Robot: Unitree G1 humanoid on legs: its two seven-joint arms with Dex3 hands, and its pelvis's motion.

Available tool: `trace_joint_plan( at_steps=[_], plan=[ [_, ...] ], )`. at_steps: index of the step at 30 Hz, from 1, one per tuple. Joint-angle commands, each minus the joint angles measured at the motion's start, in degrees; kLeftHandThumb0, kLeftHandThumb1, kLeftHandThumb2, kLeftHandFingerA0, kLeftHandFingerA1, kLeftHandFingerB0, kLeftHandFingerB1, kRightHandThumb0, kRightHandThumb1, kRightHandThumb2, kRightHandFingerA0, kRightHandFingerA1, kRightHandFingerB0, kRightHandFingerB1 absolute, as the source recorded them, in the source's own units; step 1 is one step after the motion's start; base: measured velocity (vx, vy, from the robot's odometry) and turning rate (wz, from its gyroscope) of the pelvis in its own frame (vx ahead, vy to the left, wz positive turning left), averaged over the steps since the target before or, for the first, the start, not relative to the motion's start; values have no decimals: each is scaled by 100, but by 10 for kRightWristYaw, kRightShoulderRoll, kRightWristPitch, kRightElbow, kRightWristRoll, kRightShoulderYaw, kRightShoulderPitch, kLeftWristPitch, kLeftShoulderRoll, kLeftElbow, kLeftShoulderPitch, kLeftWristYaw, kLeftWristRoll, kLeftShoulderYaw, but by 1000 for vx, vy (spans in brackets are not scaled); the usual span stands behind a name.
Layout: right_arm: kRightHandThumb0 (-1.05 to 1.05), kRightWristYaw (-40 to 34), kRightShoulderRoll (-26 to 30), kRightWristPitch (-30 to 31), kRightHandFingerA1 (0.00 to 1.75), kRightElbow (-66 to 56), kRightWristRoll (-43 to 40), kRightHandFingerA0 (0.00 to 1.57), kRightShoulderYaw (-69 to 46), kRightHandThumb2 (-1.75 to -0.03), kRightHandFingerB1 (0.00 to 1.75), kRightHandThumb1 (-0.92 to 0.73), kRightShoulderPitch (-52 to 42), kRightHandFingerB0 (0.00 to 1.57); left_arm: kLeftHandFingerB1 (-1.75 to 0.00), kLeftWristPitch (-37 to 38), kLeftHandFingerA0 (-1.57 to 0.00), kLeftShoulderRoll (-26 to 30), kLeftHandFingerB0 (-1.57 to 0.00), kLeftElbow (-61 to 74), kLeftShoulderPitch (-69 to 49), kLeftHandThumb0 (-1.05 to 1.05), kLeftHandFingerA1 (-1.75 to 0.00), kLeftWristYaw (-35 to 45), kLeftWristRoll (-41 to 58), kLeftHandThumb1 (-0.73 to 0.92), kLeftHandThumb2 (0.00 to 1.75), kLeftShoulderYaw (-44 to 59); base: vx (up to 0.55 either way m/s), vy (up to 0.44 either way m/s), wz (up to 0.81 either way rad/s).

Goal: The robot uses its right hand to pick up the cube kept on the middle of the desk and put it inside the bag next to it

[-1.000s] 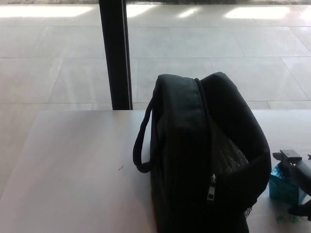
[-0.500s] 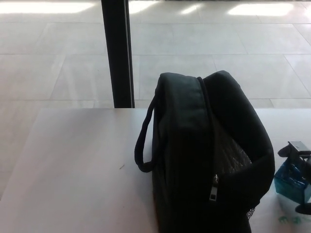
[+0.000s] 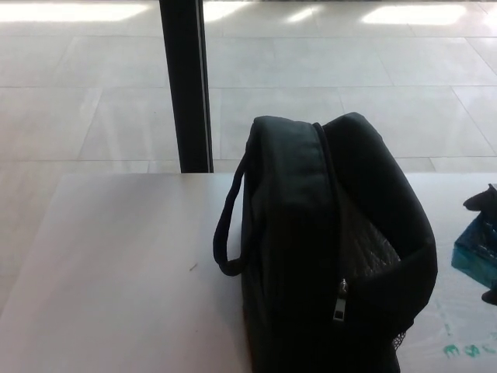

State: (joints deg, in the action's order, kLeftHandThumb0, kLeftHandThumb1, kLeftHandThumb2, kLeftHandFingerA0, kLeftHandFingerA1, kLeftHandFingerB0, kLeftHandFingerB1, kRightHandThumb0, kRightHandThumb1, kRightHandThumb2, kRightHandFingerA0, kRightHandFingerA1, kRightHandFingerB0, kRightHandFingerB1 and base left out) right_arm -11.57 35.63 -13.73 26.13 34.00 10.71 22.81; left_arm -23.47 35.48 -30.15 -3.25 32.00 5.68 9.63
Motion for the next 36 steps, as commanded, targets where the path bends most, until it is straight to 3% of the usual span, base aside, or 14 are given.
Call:
trace_joint_plan(
  at_steps=[1,2,5,9,14,15,16,18,25,29,33,34,35,36],
  plan=[
    [-23,25,0,-1,137,-27,-34,118,-30,-108,120,-48,16,95,-54,-2,-35,9,-27,-6,-6,-57,-62,-2,-4,52,91,3,0,0,0],
    [-15,32,-3,2,175,-32,-43,88,-39,-108,144,-51,24,79,-53,-4,-33,10,-25,-6,-3,-57,-62,0,-2,51,91,3,0,0,0],
    [-14,46,-6,18,175,-36,-58,88,-59,-110,146,-51,56,76,-54,-6,-35,9,-24,-6,-3,-52,-64,0,2,51,92,8,0,0,0],
    [-14,35,-3,-8,171,-6,-50,88,-63,-110,140,-51,84,80,-54,-5,-33,12,-26,5,-15,-58,-62,1,-1,52,90,8,0,0,0],
    [-11,51,1,-13,170,-2,-49,94,-59,-111,148,-53,146,76,-53,0,-31,12,-24,3,-15,-57,-60,0,-5,52,91,3,0,0,0],
    [-26,61,-4,-6,138,-14,-57,118,-61,-115,123,-51,154,93,-53,1,-30,12,-25,2,-16,-58,-60,2,-4,51,90,4,0,0,0],
    [-19,71,-10,0,175,-33,-69,89,-65,-117,155,-50,161,74,-53,-1,-30,11,-24,0,-15,-60,-60,4,-1,51,90,6,0,0,0],
    [-19,75,-12,-13,175,-45,-71,90,-64,-120,155,-48,171,75,-53,1,-30,11,-24,-3,-15,-60,-61,4,-1,51,90,6,0,0,0],
    [-20,126,-49,40,175,-174,-83,94,-60,-127,158,-42,196,78,-53,14,-35,12,-24,5,-26,-60,-61,-3,-11,54,93,0,0,0,0],
    [-25,151,-60,57,175,-219,-76,93,-52,-122,157,-50,198,77,-52,16,-36,12,-23,-3,-23,-58,-62,-10,-18,53,94,-4,0,0,0],
    [-17,176,-70,75,175,-251,-82,93,-47,-125,156,-45,194,77,-53,5,-34,8,-23,4,-26,-58,-63,-9,-10,53,93,2,0,0,0],
    [-24,189,-73,82,141,-265,-80,123,-40,-118,124,-47,190,96,-52,5,-31,7,-22,-2,-25,-60,-62,-3,-4,52,91,5,0,0,0],
    [-26,192,-73,80,140,-270,-79,121,-37,-116,124,-49,187,96,-52,7,-33,7,-22,-6,-24,-60,-62,-3,-5,52,92,4,0,0,0],
    [-19,198,-70,69,175,-275,-77,92,-30,-118,152,-50,178,79,-52,9,-32,5,-19,-9,-23,-55,-62,-1,-3,50,92,6,0,0,0]
  ],
)
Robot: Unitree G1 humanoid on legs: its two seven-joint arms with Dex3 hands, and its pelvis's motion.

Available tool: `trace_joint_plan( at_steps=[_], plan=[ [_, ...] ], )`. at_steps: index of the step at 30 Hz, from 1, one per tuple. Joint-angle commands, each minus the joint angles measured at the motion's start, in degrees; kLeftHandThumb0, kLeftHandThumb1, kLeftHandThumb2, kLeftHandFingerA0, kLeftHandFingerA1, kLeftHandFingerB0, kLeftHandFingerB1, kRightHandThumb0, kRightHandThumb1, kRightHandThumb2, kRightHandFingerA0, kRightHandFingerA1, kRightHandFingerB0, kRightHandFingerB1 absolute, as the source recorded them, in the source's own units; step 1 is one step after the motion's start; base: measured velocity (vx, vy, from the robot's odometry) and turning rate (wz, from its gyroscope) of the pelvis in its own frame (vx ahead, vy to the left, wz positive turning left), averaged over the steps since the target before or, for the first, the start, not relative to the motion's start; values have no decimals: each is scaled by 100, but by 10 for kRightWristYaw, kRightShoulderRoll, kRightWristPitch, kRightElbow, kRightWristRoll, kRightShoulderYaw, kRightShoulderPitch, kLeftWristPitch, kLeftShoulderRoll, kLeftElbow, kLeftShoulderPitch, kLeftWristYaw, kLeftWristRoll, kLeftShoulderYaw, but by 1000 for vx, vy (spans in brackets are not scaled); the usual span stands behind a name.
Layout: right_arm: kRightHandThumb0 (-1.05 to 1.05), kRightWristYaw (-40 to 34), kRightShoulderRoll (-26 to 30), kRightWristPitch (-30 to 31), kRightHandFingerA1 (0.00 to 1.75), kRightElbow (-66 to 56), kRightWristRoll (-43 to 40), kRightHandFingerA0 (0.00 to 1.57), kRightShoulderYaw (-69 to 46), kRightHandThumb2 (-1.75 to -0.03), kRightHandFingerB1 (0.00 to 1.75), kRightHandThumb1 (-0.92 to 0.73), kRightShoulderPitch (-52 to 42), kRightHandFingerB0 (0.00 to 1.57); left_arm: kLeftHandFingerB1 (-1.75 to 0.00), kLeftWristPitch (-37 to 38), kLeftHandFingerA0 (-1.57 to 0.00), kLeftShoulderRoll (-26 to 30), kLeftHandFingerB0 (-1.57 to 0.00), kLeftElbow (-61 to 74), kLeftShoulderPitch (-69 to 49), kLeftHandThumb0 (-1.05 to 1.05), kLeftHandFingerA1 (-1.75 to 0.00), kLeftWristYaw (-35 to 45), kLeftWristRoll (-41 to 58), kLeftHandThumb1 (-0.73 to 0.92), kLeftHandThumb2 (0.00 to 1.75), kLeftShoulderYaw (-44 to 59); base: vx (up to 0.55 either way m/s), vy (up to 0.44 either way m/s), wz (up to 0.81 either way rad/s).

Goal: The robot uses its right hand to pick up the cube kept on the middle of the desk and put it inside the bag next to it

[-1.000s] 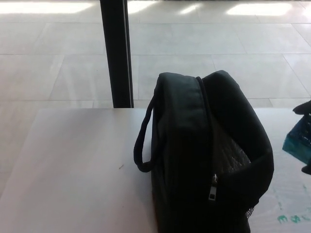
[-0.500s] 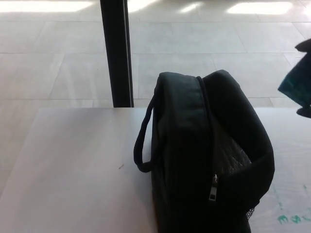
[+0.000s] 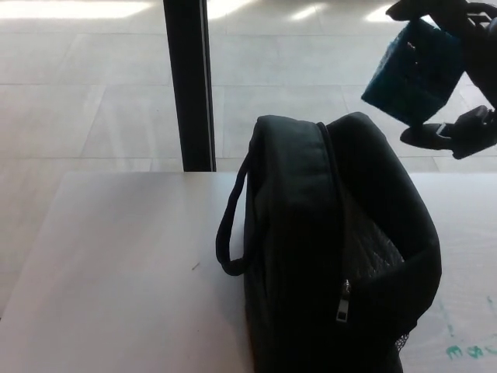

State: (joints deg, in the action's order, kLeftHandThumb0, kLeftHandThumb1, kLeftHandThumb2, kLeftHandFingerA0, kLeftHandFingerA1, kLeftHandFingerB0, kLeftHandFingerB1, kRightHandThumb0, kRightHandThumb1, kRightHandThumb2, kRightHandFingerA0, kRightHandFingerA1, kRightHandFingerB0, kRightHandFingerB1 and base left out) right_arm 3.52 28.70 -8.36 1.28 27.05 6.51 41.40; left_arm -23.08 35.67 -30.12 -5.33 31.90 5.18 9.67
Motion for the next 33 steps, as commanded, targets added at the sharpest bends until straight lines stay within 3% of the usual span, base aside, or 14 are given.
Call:
trace_joint_plan(
  at_steps=[1,2,3,4,7,10,13,14,17,18,19,20,28,33],
  plan=[
    [-18,52,2,13,175,-32,-2,91,17,-117,153,-51,-14,78,-53,6,-34,4,-21,-7,-4,-57,-63,-3,-1,51,93,3,0,0,0],
    [-18,72,8,23,175,-44,-1,106,24,-112,148,-58,-19,77,-53,9,-36,4,-21,-4,-6,-56,-63,-7,-5,51,93,1,0,0,0],
    [-18,80,11,28,175,-49,-1,106,26,-112,148,-58,-21,77,-53,9,-36,4,-21,-3,-6,-56,-63,-8,-6,51,93,1,0,0,0],
    [-19,85,11,30,175,-52,-3,88,27,-105,155,-53,-24,75,-53,9,-35,4,-21,-3,-6,-56,-63,-7,-6,51,93,1,0,0,0],
    [-23,108,29,17,175,-51,1,89,39,-93,151,-57,-50,76,-53,21,-33,7,-22,-5,-10,-59,-62,1,-5,53,92,0,0,0,0],
    [-19,122,35,24,175,-50,3,89,44,-107,150,-51,-69,78,-53,14,-36,7,-24,-2,-10,-57,-63,-4,-4,53,93,4,0,0,0],
    [-20,150,50,30,175,-38,10,87,57,-86,149,-58,-77,77,-54,7,-35,7,-25,-5,-7,-57,-63,-3,-1,53,92,6,0,0,0],
    [-23,165,55,37,175,-40,14,86,63,-75,144,-63,-78,76,-53,5,-34,7,-24,-6,-5,-57,-61,-3,0,52,91,7,0,0,0],
    [-24,186,61,52,172,-45,17,87,73,-72,116,-65,-80,83,-53,8,-34,8,-26,-13,2,-57,-61,-2,-2,52,90,4,0,0,0],
    [-20,185,60,49,168,-45,20,108,77,-81,127,-59,-82,84,-53,4,-33,7,-25,-7,2,-58,-61,-2,-1,53,91,4,0,0,0],
    [-20,185,59,48,168,-45,22,108,79,-81,127,-59,-82,84,-53,3,-33,7,-25,-4,1,-58,-61,-2,-1,53,91,5,0,0,0],
    [-26,188,58,52,174,-48,22,86,80,-74,128,-66,-82,78,-53,3,-34,7,-25,-6,3,-57,-62,-3,-2,53,91,4,0,0,0],
    [-37,199,17,77,164,-55,20,88,93,-67,71,-71,-68,81,-53,13,-32,14,-23,-9,4,-60,-61,7,-7,54,92,-2,0,0,0],
    [-30,198,-10,76,170,-70,27,88,100,-63,92,-67,-49,82,-51,21,-34,14,-24,-1,-6,-62,-60,-3,-14,55,92,-5,0,0,0]
  ],
)
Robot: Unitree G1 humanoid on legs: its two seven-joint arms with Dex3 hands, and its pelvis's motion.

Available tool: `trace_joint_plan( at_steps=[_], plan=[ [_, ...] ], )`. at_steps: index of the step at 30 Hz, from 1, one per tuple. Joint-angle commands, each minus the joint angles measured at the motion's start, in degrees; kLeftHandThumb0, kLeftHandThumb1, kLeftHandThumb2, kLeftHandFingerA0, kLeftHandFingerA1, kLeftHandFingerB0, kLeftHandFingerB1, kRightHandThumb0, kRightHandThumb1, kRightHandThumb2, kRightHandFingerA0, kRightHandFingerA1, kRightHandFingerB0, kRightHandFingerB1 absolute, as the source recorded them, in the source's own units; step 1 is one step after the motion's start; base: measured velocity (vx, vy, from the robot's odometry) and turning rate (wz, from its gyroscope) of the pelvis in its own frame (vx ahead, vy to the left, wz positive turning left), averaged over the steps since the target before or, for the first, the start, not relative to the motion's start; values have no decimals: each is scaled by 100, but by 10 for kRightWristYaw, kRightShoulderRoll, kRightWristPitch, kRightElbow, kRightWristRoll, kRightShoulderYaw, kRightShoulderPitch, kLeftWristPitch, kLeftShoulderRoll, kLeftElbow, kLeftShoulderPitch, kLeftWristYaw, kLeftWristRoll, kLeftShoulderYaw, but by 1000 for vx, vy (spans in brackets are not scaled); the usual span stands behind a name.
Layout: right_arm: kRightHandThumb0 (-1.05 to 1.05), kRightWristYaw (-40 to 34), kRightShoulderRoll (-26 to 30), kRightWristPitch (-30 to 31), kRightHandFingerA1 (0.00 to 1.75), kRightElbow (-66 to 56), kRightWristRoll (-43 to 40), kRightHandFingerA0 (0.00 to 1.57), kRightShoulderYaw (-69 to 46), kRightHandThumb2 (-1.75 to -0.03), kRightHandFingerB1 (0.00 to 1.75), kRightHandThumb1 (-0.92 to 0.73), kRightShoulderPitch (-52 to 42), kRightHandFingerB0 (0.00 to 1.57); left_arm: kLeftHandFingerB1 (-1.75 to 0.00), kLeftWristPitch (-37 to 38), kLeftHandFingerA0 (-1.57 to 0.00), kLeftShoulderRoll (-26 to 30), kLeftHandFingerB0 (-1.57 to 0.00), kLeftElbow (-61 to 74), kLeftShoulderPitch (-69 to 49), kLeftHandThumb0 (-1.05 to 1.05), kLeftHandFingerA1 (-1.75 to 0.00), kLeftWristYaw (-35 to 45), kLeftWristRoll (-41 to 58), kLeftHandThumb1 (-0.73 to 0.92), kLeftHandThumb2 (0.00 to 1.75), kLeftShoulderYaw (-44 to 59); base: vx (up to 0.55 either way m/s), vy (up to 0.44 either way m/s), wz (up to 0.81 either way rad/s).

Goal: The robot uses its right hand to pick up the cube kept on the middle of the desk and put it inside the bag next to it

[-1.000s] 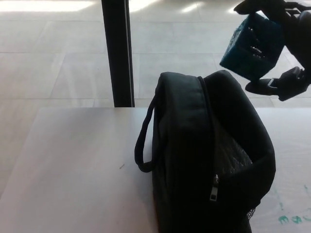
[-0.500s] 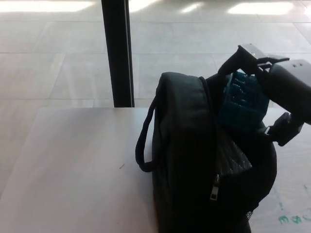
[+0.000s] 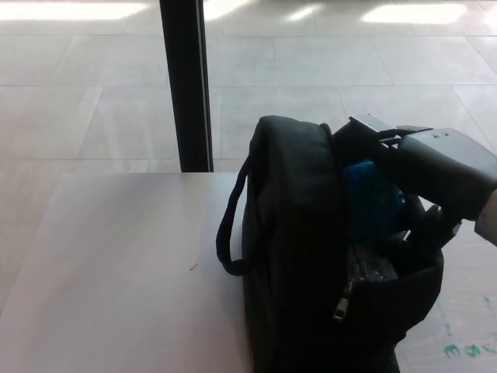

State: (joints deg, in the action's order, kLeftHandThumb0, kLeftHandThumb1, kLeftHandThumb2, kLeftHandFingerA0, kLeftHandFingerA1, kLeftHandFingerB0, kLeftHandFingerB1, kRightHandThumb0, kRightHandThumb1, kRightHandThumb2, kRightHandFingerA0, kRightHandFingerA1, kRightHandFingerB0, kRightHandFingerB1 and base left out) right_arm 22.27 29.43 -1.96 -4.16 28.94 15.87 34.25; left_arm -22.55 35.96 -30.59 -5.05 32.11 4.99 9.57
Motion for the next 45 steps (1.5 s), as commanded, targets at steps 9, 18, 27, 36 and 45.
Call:
trace_joint_plan(
  at_steps=[9,18,27,36,45],
  plan=[
    [-58,-8,-12,7,90,-24,74,55,14,-59,43,-64,42,9,-53,17,-37,11,-24,1,-8,-59,-64,-4,-11,55,95,-5,0,0,0],
    [-78,123,47,101,0,-81,168,0,41,-69,26,-47,65,6,-52,8,-36,6,-24,3,-11,-58,-62,-4,-4,55,94,0,0,0,0],
    [-55,172,54,144,64,-72,115,65,1,-60,46,-66,102,71,-51,19,-32,9,-25,4,-12,-61,-58,-4,-13,57,92,-9,0,0,0],
    [-54,181,94,183,59,-109,31,72,-166,-59,47,-64,95,72,-52,14,-32,7,-25,0,-8,-61,-59,-11,-12,56,92,-11,0,0,0],
    [-47,157,108,198,46,-112,-34,62,-408,-59,43,-64,-85,57,-53,-7,-29,0,-26,-12,-8,-55,-58,-8,12,50,87,10,0,0,0]
  ],
)
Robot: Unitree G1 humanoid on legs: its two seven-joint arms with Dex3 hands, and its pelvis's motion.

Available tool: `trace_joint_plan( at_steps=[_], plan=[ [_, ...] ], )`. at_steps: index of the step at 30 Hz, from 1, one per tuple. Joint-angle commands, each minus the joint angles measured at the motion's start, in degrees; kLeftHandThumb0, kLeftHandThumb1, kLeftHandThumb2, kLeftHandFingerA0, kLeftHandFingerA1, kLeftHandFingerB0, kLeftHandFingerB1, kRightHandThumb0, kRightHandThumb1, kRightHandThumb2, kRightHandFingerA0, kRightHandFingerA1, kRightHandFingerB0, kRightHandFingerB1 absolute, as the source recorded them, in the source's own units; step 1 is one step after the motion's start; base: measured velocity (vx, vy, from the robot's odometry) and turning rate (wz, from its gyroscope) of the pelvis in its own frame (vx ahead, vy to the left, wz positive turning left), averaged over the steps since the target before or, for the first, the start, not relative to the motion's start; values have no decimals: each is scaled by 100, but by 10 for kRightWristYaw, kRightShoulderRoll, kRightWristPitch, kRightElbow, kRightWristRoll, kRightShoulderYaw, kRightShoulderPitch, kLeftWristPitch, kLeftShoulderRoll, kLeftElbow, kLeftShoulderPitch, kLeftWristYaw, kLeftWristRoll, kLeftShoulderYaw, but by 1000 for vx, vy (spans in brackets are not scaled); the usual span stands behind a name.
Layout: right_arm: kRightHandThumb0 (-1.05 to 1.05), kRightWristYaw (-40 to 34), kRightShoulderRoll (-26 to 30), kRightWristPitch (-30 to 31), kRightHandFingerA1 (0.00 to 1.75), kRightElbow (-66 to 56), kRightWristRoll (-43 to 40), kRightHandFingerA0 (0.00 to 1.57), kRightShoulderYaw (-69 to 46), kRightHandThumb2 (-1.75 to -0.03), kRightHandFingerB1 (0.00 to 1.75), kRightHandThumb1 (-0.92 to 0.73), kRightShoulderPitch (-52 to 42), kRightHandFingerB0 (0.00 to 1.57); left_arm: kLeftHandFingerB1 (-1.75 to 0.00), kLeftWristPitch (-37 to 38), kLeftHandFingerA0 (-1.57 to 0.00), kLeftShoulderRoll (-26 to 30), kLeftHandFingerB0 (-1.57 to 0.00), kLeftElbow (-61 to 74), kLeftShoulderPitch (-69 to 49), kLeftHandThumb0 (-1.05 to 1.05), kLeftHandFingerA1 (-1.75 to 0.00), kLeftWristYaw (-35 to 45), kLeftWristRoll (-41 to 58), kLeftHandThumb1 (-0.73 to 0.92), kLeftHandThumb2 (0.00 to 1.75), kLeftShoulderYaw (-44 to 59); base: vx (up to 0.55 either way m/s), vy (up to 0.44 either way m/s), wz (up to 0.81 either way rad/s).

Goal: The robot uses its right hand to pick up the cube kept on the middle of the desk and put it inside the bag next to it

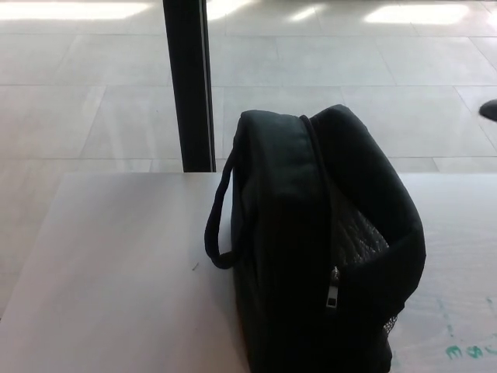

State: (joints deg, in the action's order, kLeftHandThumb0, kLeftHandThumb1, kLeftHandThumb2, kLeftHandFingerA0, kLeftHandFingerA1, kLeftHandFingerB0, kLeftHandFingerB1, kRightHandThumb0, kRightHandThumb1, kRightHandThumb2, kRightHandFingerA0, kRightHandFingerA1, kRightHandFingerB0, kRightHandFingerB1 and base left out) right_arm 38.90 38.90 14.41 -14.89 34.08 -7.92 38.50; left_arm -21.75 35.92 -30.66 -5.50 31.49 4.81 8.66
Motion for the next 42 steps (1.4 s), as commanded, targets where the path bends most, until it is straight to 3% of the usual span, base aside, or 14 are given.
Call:
trace_joint_plan(
  at_steps=[1,8,13,16,19,24,26,28,30,35,40,41,42],
  plan=[
    [-48,-30,9,11,47,7,-85,61,-195,-59,44,-63,-158,60,-53,-20,-30,-2,-27,-11,-4,-54,-59,-6,15,49,87,22,0,0,0],
    [-48,-151,-56,-66,55,132,-110,57,-333,-58,46,-57,-316,59,-54,-24,-28,-5,-23,1,-12,-53,-61,-3,23,48,89,29,0,0,0],
    [-50,-189,-106,-58,61,178,-128,49,-380,-59,43,-64,-385,58,-53,-10,-33,2,-22,-5,-10,-54,-61,-4,7,51,91,17,0,0,0],
    [-61,-265,-151,-47,79,218,-111,49,-397,-59,58,-62,-413,54,-53,-17,-27,-2,-23,-8,-7,-55,-60,0,19,49,89,26,0,0,0],
    [-54,-298,-169,-67,88,271,-114,47,-400,-58,65,-61,-434,48,-53,-26,-28,-2,-23,-7,-6,-55,-59,-5,18,49,88,26,0,0,0],
    [-45,-291,-195,-41,94,339,-190,58,-448,-57,70,-58,-403,52,-54,-7,-39,0,-24,-1,-12,-51,-65,-9,12,50,93,24,0,0,0],
    [-42,-289,-209,-32,104,369,-218,72,-468,-57,71,-58,-394,53,-53,-7,-34,0,-23,-6,-13,-53,-62,-13,11,49,90,25,0,0,0],
    [-43,-277,-245,-15,121,360,-242,60,-479,-58,75,-59,-398,51,-54,-20,-33,-5,-26,-7,-16,-55,-61,-14,24,48,88,37,0,0,0],
    [-49,-265,-256,-9,86,362,-245,38,-472,-58,75,-62,-400,44,-54,-18,-34,-4,-27,2,-21,-56,-62,-16,20,49,88,37,0,0,0],
    [-56,-235,-265,-16,82,381,-255,31,-447,-58,67,-62,-407,42,-55,-9,-37,-2,-28,16,-35,-53,-64,-17,17,51,91,39,0,0,0],
    [-68,-234,-271,-13,85,356,-267,38,-432,-60,67,-68,-418,39,-59,-23,-29,-10,-39,34,-34,-55,-58,-19,28,53,91,53,0,0,0],
    [-69,-235,-277,-16,114,350,-283,40,-434,-62,75,-71,-418,41,-61,-25,-28,-12,-40,40,-34,-52,-58,-16,31,52,91,58,0,0,0],
    [-69,-236,-279,-15,114,348,-291,40,-435,-62,75,-71,-418,41,-61,-23,-28,-12,-40,46,-37,-52,-58,-15,29,52,91,58,0,0,0]
  ],
)
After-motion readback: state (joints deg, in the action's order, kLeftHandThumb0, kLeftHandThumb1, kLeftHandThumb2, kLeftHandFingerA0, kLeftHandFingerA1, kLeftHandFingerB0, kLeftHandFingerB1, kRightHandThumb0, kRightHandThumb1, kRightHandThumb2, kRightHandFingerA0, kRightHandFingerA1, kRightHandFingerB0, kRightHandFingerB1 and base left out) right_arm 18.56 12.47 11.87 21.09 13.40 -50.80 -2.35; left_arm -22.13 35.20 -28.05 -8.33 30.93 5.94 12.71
